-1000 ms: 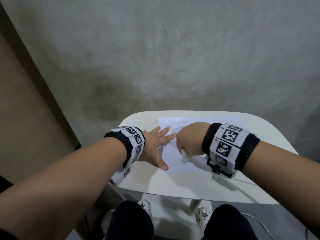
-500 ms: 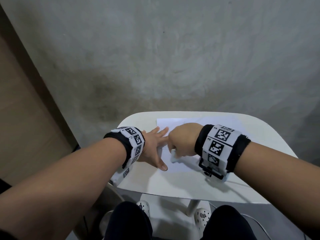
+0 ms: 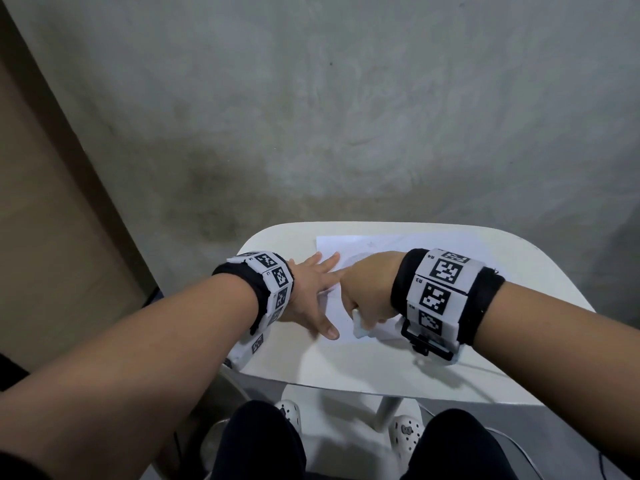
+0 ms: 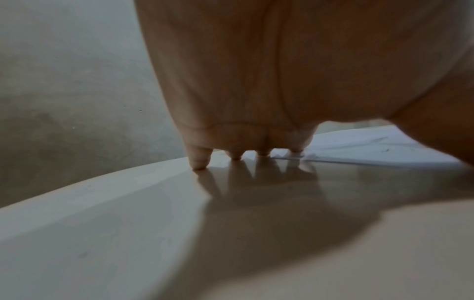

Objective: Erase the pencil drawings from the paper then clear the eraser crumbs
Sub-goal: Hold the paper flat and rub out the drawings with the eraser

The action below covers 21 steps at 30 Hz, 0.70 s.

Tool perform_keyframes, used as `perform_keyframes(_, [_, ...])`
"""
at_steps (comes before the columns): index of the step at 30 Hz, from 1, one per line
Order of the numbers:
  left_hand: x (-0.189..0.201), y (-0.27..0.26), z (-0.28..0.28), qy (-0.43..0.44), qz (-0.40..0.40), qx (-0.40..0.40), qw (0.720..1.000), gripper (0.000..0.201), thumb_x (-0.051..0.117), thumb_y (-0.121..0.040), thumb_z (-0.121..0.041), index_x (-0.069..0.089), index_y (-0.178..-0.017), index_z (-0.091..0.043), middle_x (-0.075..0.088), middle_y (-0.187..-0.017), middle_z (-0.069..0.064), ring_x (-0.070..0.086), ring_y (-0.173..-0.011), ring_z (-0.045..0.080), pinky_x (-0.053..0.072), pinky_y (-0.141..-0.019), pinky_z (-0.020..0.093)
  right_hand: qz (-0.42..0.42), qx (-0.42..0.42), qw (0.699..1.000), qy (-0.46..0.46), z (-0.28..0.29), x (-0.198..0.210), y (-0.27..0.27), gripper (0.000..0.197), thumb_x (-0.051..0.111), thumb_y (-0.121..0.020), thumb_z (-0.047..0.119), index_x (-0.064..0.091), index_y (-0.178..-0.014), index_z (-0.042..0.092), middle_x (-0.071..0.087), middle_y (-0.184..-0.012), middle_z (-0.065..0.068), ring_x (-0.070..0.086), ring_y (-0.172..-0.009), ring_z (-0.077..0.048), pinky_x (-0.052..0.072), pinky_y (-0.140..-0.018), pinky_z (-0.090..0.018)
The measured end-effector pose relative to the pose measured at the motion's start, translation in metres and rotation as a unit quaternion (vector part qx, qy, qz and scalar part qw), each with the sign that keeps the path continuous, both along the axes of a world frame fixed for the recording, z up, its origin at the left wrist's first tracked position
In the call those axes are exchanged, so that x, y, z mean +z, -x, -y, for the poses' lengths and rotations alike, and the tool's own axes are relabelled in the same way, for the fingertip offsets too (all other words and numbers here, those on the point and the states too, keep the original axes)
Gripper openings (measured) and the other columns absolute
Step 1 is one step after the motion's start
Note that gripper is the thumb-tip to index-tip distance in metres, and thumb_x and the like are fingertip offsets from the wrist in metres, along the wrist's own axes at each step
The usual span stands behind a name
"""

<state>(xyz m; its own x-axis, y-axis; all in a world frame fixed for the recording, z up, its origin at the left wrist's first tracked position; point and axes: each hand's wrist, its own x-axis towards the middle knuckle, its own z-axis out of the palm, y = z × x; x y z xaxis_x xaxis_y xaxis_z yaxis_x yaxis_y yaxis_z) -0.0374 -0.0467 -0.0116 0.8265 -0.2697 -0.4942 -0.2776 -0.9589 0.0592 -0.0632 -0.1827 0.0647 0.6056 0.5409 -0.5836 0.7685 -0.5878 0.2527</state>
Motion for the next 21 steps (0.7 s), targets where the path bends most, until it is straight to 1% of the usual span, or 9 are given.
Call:
perform_keyframes(3, [0.006,0.004,0.004,-0.005,-0.002,0.001,1.000,0.112,0.073,-0.073,-0.065,-0.001,-0.155,-0.044,-0.027,-0.161,-0.007,-0.024,-0.148,0.021,0.001,-0.118,0.062,0.026,0.020,0.999,-0.037,-0.001,-0.004,-0.001,0.014,0.057,-0.090,0.030,0.066,-0.100,0.025,0.050,-0.068,0.008,0.047,-0.064,-0.014,0.030,-0.053,-0.021])
perform_keyframes(6, [0.012,0.010,0.007,0.000,-0.006,0.016,1.000,0.108,0.073,-0.077,-0.060,0.002,-0.155,-0.041,-0.028,-0.160,-0.009,-0.024,-0.148,0.020,0.000,-0.119,0.059,0.040,0.041,0.997,-0.054,0.000,-0.006,0.002,0.013,0.057,-0.092,0.029,0.066,-0.101,0.025,0.049,-0.071,0.008,0.047,-0.067,-0.013,0.032,-0.057,-0.020])
perform_keyframes(8, [0.016,0.013,0.009,0.002,-0.010,0.019,1.000,0.116,0.074,-0.075,-0.061,-0.008,-0.154,-0.041,-0.029,-0.159,-0.009,-0.023,-0.148,0.020,0.000,-0.119,0.059,0.023,0.032,0.999,-0.019,0.001,-0.002,0.004,0.011,0.057,-0.093,0.027,0.060,-0.104,0.028,0.042,-0.065,0.008,0.035,-0.055,-0.006,0.024,-0.049,-0.017])
perform_keyframes(10, [0.021,0.016,0.013,-0.009,-0.012,0.020,1.000,0.113,0.073,-0.076,-0.060,-0.006,-0.154,-0.041,-0.026,-0.160,-0.008,-0.021,-0.149,0.023,0.001,-0.119,0.059,0.015,0.006,0.999,-0.038,-0.003,0.000,0.002,0.017,0.061,-0.090,0.026,0.063,-0.108,0.026,0.041,-0.063,0.008,0.040,-0.058,-0.011,0.024,-0.047,-0.018])
perform_keyframes(12, [0.023,0.017,0.015,-0.025,-0.018,0.022,0.999,0.101,0.070,-0.081,-0.059,0.006,-0.156,-0.038,-0.020,-0.163,-0.005,-0.020,-0.149,0.024,0.003,-0.119,0.058,0.052,0.015,0.994,-0.094,-0.005,-0.007,-0.002,0.004,0.063,-0.087,0.027,0.065,-0.086,0.024,0.045,-0.062,0.008,0.049,-0.069,-0.018,0.026,-0.048,-0.019])
perform_keyframes(14, [0.027,0.020,0.017,-0.028,-0.022,0.019,0.999,0.096,0.070,-0.081,-0.059,0.013,-0.156,-0.037,-0.021,-0.163,-0.003,-0.023,-0.148,0.022,0.002,-0.119,0.058,0.059,0.017,0.993,-0.098,-0.006,-0.010,-0.002,0.021,0.062,-0.088,0.025,0.057,-0.068,0.022,0.043,-0.060,0.009,0.048,-0.069,-0.018,0.025,-0.049,-0.019])
perform_keyframes(16, [0.028,0.020,0.017,-0.009,-0.027,0.037,0.999,0.107,0.073,-0.080,-0.055,0.001,-0.157,-0.034,-0.028,-0.160,-0.005,-0.022,-0.149,0.021,0.001,-0.120,0.056,0.038,0.019,0.998,-0.054,-0.005,-0.008,0.003,0.008,0.061,-0.091,0.025,0.067,-0.090,0.020,0.038,-0.060,0.010,0.041,-0.069,-0.017,0.020,-0.048,-0.019])
perform_keyframes(18, [0.033,0.023,0.018,-0.008,-0.023,0.044,0.999,0.112,0.074,-0.080,-0.053,-0.006,-0.156,-0.033,-0.027,-0.160,-0.006,-0.018,-0.149,0.021,0.002,-0.120,0.054,0.030,0.026,0.998,-0.046,-0.006,-0.006,-0.002,0.026,0.061,-0.091,0.026,0.065,-0.116,0.018,0.044,-0.065,0.011,0.040,-0.063,-0.015,0.019,-0.047,-0.017])
perform_keyframes(21, [0.027,0.020,0.016,-0.010,-0.007,0.029,1.000,0.105,0.072,-0.080,-0.056,0.005,-0.157,-0.033,-0.016,-0.163,-0.005,-0.012,-0.151,0.024,0.007,-0.120,0.054,0.056,0.020,0.993,-0.106,-0.007,-0.009,-0.007,0.025,0.061,-0.090,0.029,0.066,-0.113,0.019,0.064,-0.086,0.006,0.054,-0.075,-0.016,0.037,-0.057,-0.020])
